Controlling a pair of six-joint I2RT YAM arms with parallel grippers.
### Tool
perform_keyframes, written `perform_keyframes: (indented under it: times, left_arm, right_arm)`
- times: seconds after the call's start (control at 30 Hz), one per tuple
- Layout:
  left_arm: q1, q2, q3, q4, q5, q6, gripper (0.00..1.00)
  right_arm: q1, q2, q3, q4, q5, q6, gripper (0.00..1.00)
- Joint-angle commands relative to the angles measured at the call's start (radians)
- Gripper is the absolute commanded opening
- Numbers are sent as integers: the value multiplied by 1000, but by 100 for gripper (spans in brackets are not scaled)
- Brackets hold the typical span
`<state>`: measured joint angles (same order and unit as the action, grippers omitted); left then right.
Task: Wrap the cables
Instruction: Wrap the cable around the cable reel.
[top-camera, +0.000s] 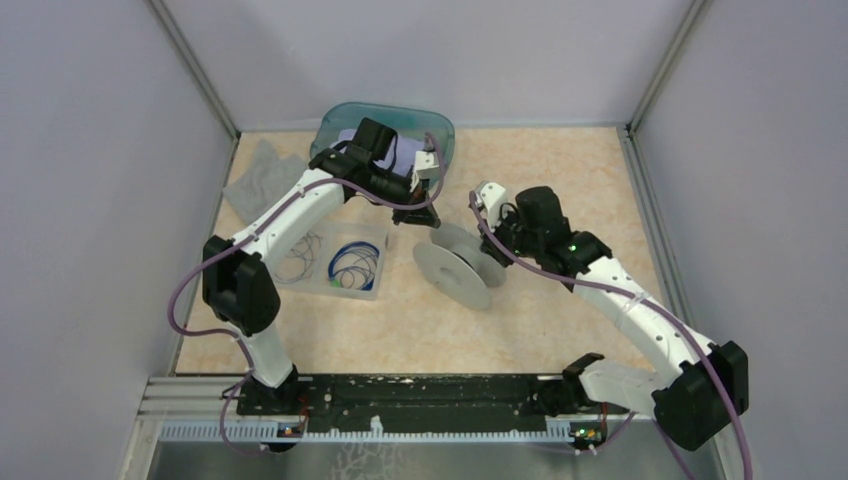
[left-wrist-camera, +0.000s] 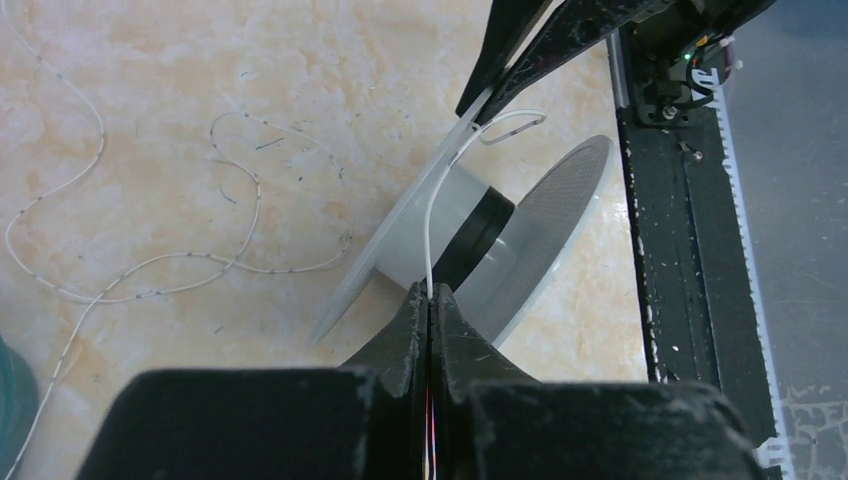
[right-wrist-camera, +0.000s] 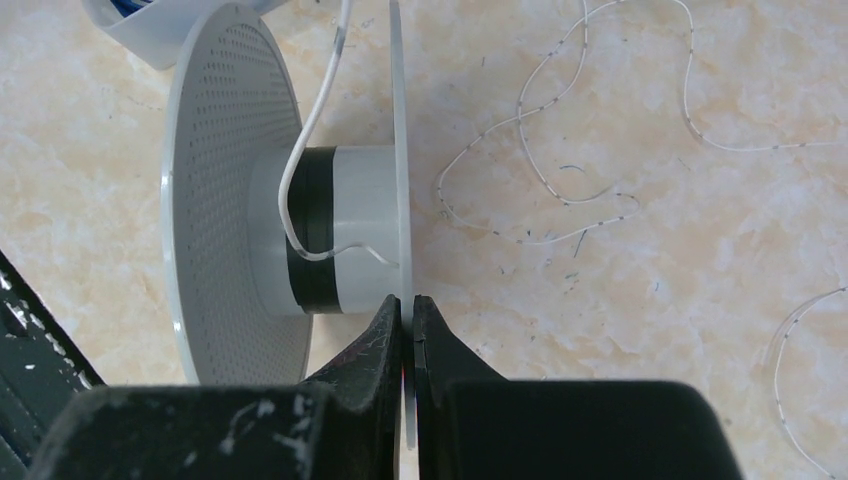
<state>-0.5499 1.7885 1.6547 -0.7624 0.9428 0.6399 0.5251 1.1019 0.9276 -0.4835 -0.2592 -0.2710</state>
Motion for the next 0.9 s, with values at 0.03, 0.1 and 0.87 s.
perform_keyframes:
  times: [0.03, 0.1, 0.87]
  left_arm:
    - [-5, -25, -1, -30, 96, 15, 0]
    - [-4, -33, -4, -33, 93, 12, 0]
    - [17, 25, 12, -216, -105, 162, 0]
  right_arm:
    - [-5, 8, 38, 76, 39, 22, 0]
    - [-5, 8, 40, 79, 34, 24, 0]
    - [-5, 16, 58, 60, 28, 7, 0]
